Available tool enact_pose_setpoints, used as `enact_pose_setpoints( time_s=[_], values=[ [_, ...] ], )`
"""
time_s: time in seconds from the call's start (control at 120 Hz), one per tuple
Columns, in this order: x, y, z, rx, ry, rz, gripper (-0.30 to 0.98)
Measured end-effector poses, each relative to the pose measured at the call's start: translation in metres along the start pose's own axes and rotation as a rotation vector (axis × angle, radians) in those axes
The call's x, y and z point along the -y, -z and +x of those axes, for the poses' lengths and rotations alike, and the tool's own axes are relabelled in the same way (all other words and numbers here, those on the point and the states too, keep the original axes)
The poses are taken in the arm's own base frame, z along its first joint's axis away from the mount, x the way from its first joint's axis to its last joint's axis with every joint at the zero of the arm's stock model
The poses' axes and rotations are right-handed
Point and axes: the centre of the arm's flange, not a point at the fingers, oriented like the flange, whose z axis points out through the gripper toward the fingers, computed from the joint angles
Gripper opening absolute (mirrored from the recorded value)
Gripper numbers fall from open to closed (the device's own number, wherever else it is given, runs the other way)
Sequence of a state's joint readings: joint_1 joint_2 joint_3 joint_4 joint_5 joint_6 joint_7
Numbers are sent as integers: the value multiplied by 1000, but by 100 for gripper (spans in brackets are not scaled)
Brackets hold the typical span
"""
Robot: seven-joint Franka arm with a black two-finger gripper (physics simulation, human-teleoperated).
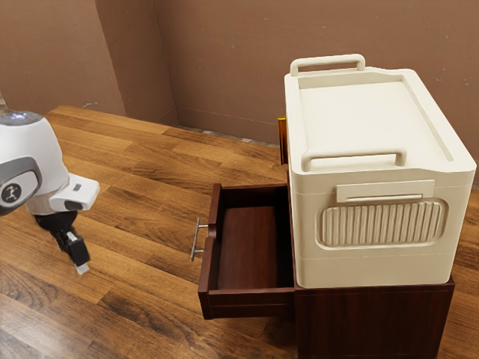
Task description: Push the drawer handle with one arm to close the drawer
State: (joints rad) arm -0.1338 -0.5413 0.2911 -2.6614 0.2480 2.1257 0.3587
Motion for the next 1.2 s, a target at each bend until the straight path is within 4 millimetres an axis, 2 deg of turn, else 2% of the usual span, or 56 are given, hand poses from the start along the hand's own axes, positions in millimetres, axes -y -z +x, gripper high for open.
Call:
enact_pose_setpoints(
  time_s=[0.175,0.358,0.533,0.675,0.808,0.933,1.2],
  values=[
    [-6,2,13,-33,-304,56,64],
    [-27,-9,43,-85,-505,7,19],
    [-27,-4,57,-196,-614,-82,0],
    [-39,-5,70,-223,-778,-88,-5],
    [-36,-4,89,-228,-881,-67,-8],
    [-46,-3,112,-227,-984,-55,-9],
    [-65,-2,139,-269,-1095,-77,-10]
  ],
)
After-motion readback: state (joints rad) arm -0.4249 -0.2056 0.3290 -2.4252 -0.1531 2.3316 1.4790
